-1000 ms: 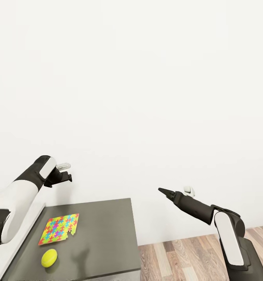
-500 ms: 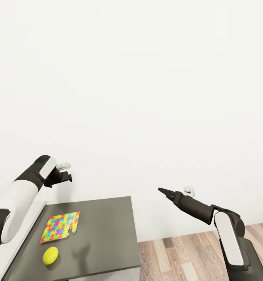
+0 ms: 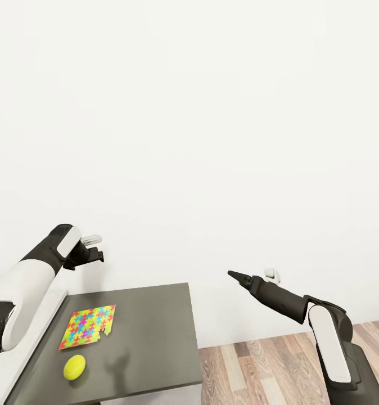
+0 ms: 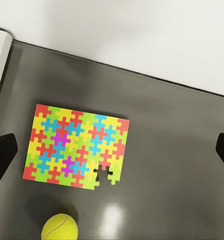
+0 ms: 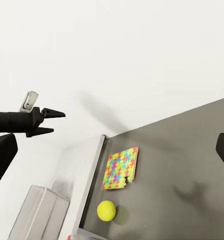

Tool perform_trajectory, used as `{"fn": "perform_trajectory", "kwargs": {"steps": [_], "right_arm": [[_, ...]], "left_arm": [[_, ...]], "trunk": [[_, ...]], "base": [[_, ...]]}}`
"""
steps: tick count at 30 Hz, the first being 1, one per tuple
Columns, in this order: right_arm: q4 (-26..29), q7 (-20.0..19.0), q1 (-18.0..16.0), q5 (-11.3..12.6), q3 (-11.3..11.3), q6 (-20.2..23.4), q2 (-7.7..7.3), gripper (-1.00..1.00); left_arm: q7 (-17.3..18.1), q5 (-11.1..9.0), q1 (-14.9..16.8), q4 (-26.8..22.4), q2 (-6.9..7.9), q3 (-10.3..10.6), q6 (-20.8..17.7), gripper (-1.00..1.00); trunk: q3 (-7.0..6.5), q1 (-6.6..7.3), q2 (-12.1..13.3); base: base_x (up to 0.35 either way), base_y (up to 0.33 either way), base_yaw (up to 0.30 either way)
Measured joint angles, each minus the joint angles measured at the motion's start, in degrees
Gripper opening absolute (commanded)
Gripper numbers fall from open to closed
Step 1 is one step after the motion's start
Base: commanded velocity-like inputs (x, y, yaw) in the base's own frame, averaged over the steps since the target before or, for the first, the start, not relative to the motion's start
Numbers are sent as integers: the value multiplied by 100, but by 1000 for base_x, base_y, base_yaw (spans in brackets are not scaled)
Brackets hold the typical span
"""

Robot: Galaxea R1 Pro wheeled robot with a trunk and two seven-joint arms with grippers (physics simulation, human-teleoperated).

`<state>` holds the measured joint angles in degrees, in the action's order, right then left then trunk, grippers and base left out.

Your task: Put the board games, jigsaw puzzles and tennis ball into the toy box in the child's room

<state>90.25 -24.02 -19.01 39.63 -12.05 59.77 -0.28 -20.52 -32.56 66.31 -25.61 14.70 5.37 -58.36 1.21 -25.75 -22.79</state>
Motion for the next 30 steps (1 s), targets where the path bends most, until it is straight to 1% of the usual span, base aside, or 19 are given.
{"fn": "perform_trajectory", "kwargs": {"steps": [30], "right_arm": [[0, 11, 0, 0, 3, 0, 9, 100]], "left_arm": [[1, -5, 0, 0, 0, 0, -4, 100]], "trunk": [[0, 0, 0]], "base": [[0, 0, 0]]}}
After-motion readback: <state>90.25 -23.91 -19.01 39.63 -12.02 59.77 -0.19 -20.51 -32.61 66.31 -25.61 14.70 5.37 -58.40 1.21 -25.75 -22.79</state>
